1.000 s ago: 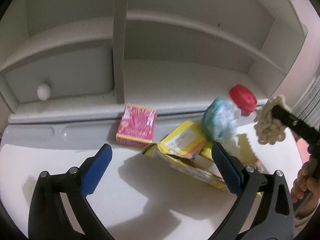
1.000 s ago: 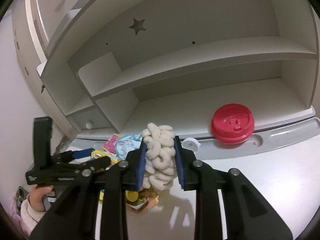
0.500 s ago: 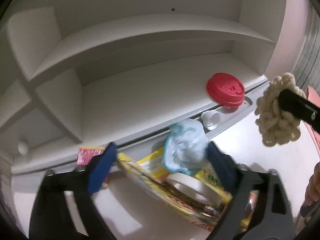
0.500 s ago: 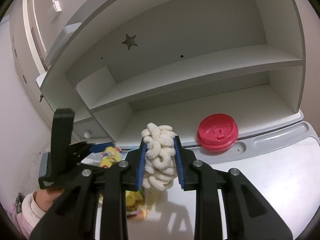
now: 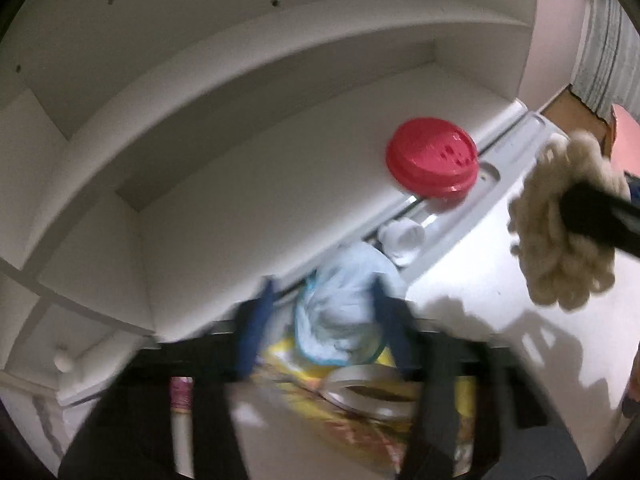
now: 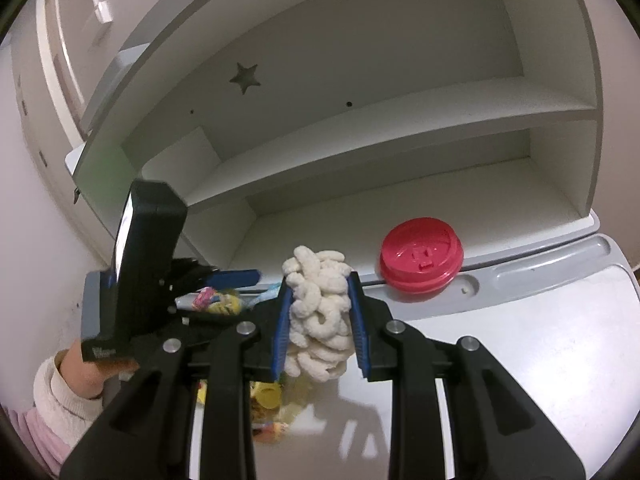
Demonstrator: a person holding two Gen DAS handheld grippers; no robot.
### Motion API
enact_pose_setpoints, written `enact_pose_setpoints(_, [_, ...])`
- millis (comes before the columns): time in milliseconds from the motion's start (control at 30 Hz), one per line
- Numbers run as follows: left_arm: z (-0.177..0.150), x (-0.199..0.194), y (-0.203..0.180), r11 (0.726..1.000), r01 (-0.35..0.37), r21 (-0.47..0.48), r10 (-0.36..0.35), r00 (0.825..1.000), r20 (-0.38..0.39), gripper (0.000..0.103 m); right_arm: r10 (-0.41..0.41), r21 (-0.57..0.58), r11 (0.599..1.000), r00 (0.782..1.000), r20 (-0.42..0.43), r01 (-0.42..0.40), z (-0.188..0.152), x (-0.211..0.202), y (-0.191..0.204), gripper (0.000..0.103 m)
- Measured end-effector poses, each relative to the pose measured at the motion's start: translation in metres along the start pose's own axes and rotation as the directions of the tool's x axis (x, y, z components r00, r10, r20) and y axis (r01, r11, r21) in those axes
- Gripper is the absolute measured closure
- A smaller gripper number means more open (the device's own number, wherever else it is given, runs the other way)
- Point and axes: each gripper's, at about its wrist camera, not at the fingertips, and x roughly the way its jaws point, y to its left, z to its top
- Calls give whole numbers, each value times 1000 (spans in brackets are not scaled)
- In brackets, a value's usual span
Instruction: Collect trash
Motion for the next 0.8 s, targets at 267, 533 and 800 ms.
enact_pose_setpoints(267, [-10, -15, 20, 995, 45, -86, -40, 997, 61, 103, -1, -1, 1000, 1000, 5, 1, -2, 0, -2, 77])
enact_pose_setpoints(533, [-20, -47, 45, 986, 24, -165, -3, 992, 125, 103, 7, 3, 1000, 1000, -8, -7, -2, 4, -3, 77])
enact_pose_setpoints(800, [-23, -92, 48, 977, 1, -215, 44, 978, 204, 103, -14, 5, 1000, 1000, -21, 14, -3, 11, -2, 77])
